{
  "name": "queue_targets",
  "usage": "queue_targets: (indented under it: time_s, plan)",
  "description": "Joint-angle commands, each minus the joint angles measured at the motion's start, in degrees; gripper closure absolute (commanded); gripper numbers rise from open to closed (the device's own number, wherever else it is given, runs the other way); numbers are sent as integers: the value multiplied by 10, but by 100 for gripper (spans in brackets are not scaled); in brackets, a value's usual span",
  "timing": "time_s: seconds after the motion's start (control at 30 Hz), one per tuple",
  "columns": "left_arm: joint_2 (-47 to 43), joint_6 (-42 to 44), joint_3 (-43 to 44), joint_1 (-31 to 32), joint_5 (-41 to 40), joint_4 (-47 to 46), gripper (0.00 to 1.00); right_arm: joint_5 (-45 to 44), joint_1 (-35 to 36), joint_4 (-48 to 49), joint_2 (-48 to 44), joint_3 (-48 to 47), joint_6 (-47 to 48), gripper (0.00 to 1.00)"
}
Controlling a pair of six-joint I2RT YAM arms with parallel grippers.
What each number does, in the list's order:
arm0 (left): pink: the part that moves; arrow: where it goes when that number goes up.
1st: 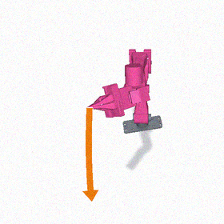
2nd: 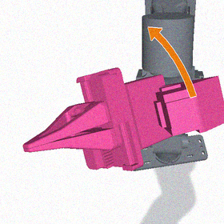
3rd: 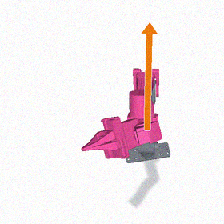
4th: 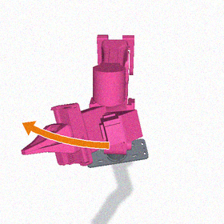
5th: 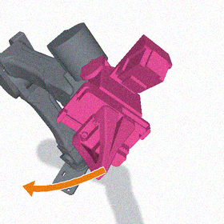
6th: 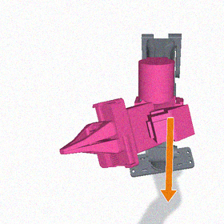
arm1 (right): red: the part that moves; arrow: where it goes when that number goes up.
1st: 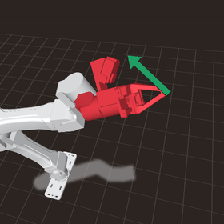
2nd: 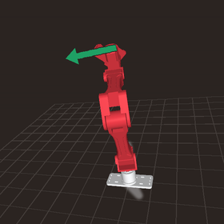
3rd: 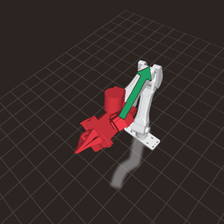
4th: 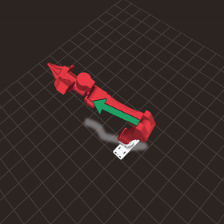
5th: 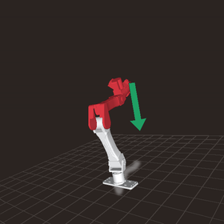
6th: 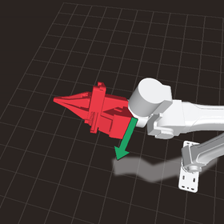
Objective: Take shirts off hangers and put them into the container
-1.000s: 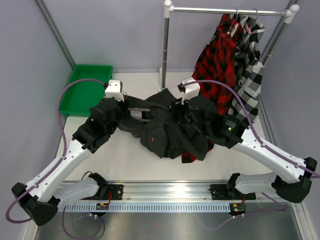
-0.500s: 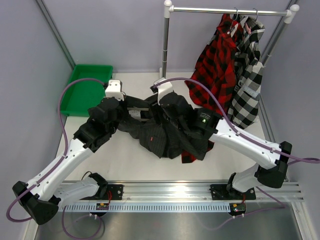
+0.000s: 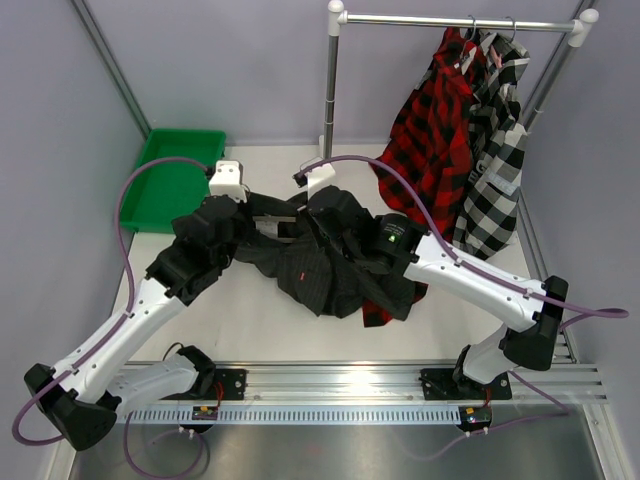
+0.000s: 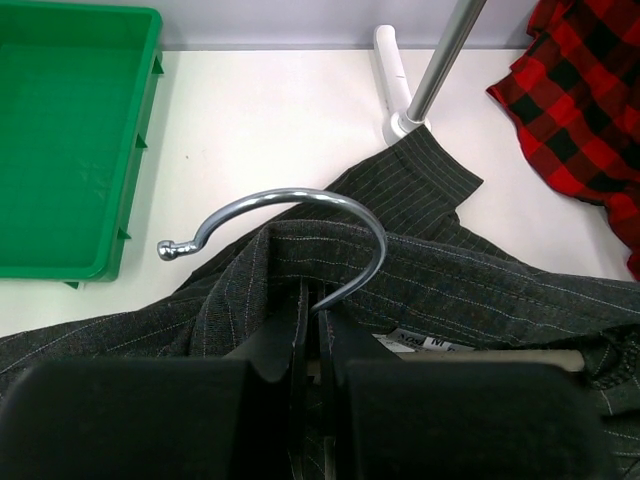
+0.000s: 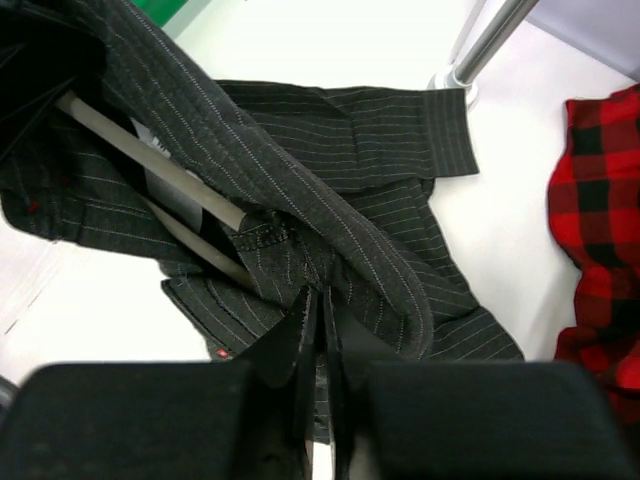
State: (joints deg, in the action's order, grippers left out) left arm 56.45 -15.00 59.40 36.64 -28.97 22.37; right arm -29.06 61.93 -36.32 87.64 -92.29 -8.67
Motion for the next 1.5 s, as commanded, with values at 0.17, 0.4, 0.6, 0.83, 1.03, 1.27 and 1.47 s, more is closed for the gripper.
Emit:
queue_targets:
  time_s: [0.17, 0.4, 0.6, 0.83, 1.03, 1.27, 1.47]
  plan:
    - [-22, 1, 6, -2, -29, -42, 100, -79, 4, 5, -17, 18, -5, 100]
    - [-28, 2, 3, -2, -35, -45, 100, -95, -43, 6, -84, 82, -34, 100]
    - [-33, 2, -2, -2, -38, -51, 100, -103, -68, 10, -140, 129, -41, 100]
    - [-41, 9, -11, -2, -23, -68, 100, -99, -94, 5, -178, 166, -47, 100]
    - [-52, 14, -17, -2, -21, -80, 100, -88, -121, 6, -211, 188, -43, 100]
    - [-81, 18, -41, -2, 0, -119, 100, -68, -127, 16, -216, 241, -59, 100]
    - [-92, 22, -48, -2, 19, -135, 100, -46, -132, 34, -222, 275, -64, 100]
